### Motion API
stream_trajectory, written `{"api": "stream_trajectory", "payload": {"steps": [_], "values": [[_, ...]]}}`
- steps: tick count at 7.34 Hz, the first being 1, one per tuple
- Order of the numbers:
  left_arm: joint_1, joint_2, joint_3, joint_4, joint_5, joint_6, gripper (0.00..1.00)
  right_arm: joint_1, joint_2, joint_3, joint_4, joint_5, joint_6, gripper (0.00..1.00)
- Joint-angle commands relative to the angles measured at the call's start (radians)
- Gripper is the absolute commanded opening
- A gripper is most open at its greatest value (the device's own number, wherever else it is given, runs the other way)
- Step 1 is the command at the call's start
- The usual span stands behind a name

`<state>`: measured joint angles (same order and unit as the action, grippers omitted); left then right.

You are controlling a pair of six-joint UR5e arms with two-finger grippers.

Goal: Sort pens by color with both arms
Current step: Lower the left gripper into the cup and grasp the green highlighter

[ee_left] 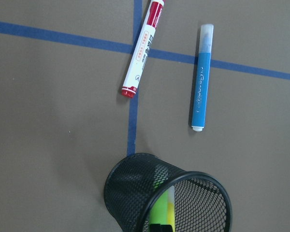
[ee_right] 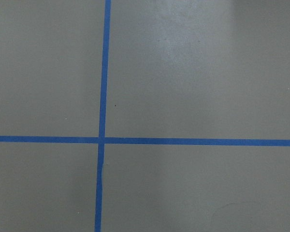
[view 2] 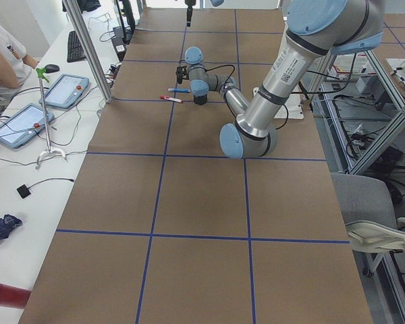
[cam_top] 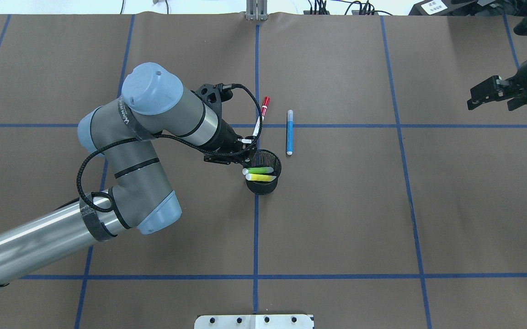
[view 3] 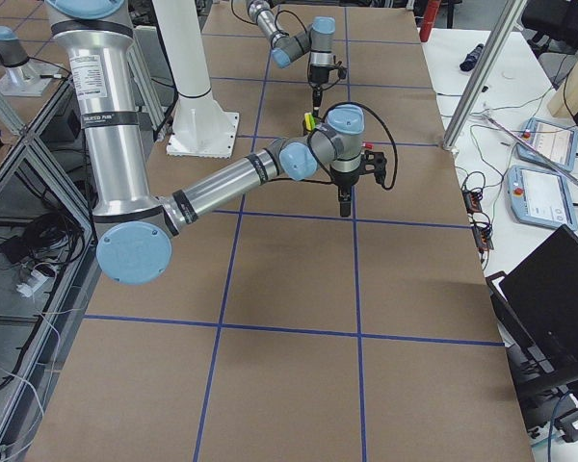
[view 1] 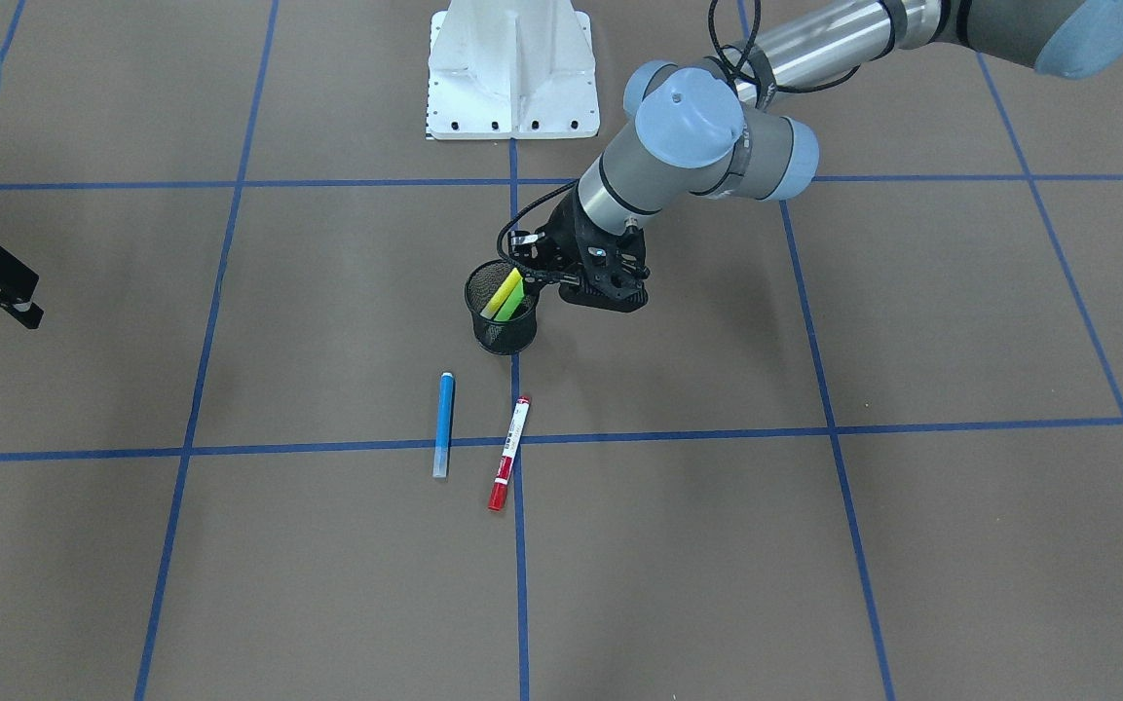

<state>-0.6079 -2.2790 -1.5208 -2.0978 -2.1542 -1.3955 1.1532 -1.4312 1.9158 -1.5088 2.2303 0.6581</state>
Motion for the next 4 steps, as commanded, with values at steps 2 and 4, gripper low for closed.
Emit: {"api": "stream_trajectory", "payload": {"steps": [2, 4], "values": [[-0.001, 0.000, -0.007, -0.002, -0.003, -0.010, 0.41, 0.003, 0.000, 0.000, -0.001, 0.000, 0.000, 0.99], [-0.001, 0.000, -0.007, -0.002, -0.001, -0.049, 0.62, 0.003, 0.000, 0.000, -0.001, 0.000, 0.000, 0.99]]}}
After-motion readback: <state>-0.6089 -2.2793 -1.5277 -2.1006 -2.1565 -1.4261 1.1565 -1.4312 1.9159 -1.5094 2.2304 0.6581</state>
